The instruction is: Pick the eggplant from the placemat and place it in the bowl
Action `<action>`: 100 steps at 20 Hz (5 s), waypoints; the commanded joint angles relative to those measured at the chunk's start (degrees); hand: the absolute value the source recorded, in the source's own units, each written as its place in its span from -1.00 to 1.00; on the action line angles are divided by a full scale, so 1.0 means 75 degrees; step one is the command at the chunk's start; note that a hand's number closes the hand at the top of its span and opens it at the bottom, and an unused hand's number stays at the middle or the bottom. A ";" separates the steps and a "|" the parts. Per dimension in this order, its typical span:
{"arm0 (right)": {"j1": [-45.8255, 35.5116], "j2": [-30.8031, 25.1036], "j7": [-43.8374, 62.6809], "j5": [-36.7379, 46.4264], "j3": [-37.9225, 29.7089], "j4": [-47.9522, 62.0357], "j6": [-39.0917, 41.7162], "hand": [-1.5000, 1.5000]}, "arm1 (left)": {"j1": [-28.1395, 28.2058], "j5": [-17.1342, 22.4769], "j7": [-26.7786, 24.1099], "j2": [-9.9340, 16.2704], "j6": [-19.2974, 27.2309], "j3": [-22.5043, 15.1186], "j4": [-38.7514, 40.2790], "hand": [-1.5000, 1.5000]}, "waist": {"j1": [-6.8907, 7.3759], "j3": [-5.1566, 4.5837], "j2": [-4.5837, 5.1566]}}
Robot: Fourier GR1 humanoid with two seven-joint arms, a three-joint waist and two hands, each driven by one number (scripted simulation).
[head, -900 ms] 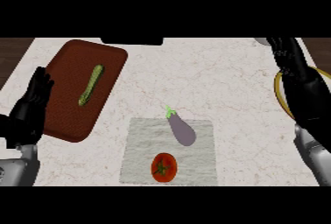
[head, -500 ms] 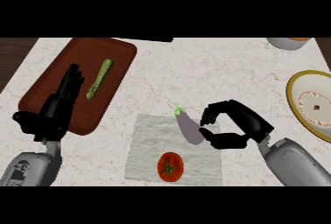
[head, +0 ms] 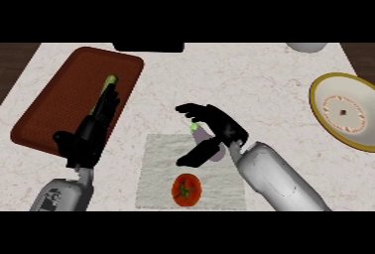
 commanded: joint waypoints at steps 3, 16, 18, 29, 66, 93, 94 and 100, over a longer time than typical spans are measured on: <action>-0.2203 0.0758 0.1107 0.0420 -0.0428 0.1322 0.0378 -1.00 | -0.0005 -0.0121 -0.0186 -0.0205 -0.0038 -0.0012 0.0291 0.00 | -0.0088 0.0009 -0.0022; -0.4481 0.1088 0.2439 -0.0338 -0.0530 0.5076 0.2287 -1.00 | -0.0055 -0.0099 0.0042 -0.0105 -0.0253 0.0119 -0.0018 0.00 | 0.0152 0.0006 0.0026; -0.4748 0.1089 0.2748 -0.0663 -0.0695 0.5433 0.2851 -1.00 | -0.0220 -0.0268 -0.0045 -0.0518 -0.0058 -0.0115 0.0351 0.00 | 0.0088 0.0006 0.0035; -0.4521 0.1092 0.2539 -0.1128 -0.0234 0.6055 0.3399 -1.00 | -0.0066 -0.0406 -0.0080 -0.0418 -0.0247 0.0118 0.0096 0.00 | 0.0066 0.0010 0.0011; -0.2093 0.0915 0.2412 -0.0096 -0.0077 0.4467 0.2642 -1.00 | 0.0565 -0.0646 0.0254 -0.0685 -0.0666 0.0659 -0.0535 0.00 | -0.0166 0.0014 -0.0051; -0.0018 -0.0688 -0.1534 0.0932 -0.0243 0.1668 0.2829 1.00 | 0.0603 -0.0867 0.0133 -0.0813 -0.0488 0.1098 -0.0110 0.00 | -0.0937 0.0050 -0.0252; -0.0161 -0.0929 -0.1925 0.0831 -0.0657 0.1318 0.2574 1.00 | 0.0650 -0.0831 0.0077 -0.0715 -0.0492 0.1241 -0.0061 0.00 | -0.1108 0.0058 -0.0313; 0.1291 -0.1927 -0.4639 0.0330 -0.1828 -0.0553 0.2002 1.00 | 0.0894 -0.0927 0.0013 -0.0742 -0.0282 0.1335 -0.0101 0.00 | -0.1416 0.0065 -0.0301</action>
